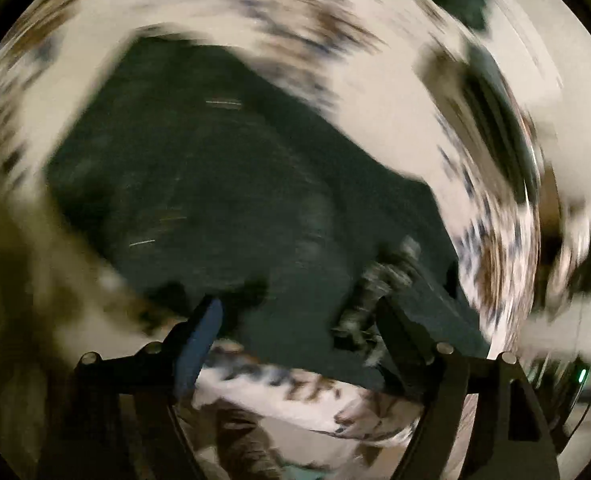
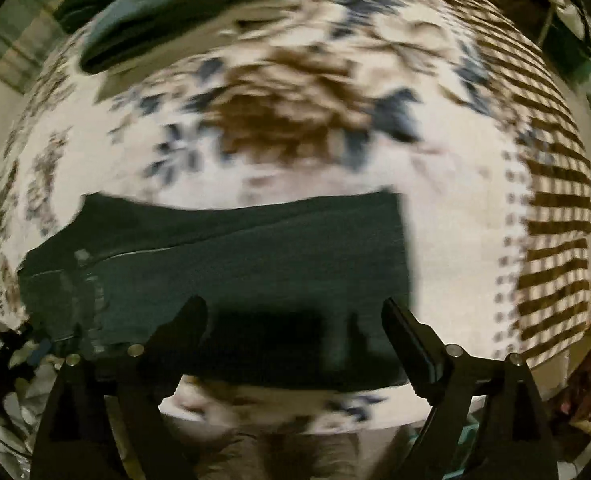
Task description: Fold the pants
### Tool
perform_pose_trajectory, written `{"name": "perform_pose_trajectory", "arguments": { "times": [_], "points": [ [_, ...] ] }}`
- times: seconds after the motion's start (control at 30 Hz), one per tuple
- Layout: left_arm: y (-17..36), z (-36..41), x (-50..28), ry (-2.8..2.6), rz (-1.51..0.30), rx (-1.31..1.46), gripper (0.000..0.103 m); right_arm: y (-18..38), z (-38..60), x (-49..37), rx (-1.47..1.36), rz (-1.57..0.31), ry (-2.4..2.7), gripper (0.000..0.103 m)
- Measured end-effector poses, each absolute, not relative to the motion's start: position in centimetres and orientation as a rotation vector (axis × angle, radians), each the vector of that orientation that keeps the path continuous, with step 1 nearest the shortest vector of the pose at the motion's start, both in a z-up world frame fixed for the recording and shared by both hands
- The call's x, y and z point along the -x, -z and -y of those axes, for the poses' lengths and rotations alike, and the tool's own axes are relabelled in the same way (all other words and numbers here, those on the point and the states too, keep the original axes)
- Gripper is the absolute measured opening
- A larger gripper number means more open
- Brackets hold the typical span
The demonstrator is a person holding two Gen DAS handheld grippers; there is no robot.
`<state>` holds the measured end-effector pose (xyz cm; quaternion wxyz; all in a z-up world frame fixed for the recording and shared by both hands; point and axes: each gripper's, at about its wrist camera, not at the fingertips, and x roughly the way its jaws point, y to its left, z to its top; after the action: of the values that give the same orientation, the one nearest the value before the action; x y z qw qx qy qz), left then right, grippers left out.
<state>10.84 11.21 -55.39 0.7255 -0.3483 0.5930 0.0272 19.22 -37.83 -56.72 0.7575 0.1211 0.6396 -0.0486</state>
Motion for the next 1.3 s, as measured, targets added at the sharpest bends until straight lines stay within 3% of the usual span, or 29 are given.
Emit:
{"name": "perform_pose_trajectory", "arguments": {
  "times": [0.2, 0.4, 0.63, 0.67, 0.7, 0.77, 1.03, 1.17, 1.3],
  "points": [
    [60.5, -18.3, -8.8, -0.232, -1.155, 1.095, 0.078, 57.7, 30.6, -21.8, -0.269, -1.414, 0.008, 0.091],
    [64.2, -20.4, -10.9, -0.278, -1.057, 1.211, 0.078, 58.2, 26.8, -23.9, -0.224, -1.404, -0.052, 0.091],
    [63.8, -21.1, -12.7, -0.326, -0.964, 1.211, 0.076, 59.2, 26.0, -24.4, -0.24, -1.419, -0.067, 0.091],
    [63.4, -21.1, -12.8, -0.329, -0.934, 1.191, 0.058, 59.3, 26.2, -24.3, -0.246, -1.42, -0.065, 0.091],
    [63.0, -21.2, -12.8, -0.328, -0.924, 1.168, 0.031, 59.4, 26.4, -24.1, -0.251, -1.421, -0.06, 0.091],
    [62.2, -20.9, -12.7, -0.306, -0.896, 1.121, 0.024, 59.6, 27.1, -23.7, -0.265, -1.418, -0.051, 0.091],
    [49.4, -14.0, -12.2, -0.051, -0.75, 0.786, 0.021, 59.7, 32.7, -21.2, -0.338, -1.408, 0.002, 0.091],
    [42.8, -4.4, -12.3, 0.17, -0.741, 0.599, 0.021, 58.3, 37.8, -20.0, -0.393, -1.382, 0.069, 0.091],
    [42.0, 6.0, -12.6, 0.382, -0.81, 0.504, 0.021, 56.5, 43.3, -18.8, -0.422, -1.341, 0.142, 0.091]
  ]
}}
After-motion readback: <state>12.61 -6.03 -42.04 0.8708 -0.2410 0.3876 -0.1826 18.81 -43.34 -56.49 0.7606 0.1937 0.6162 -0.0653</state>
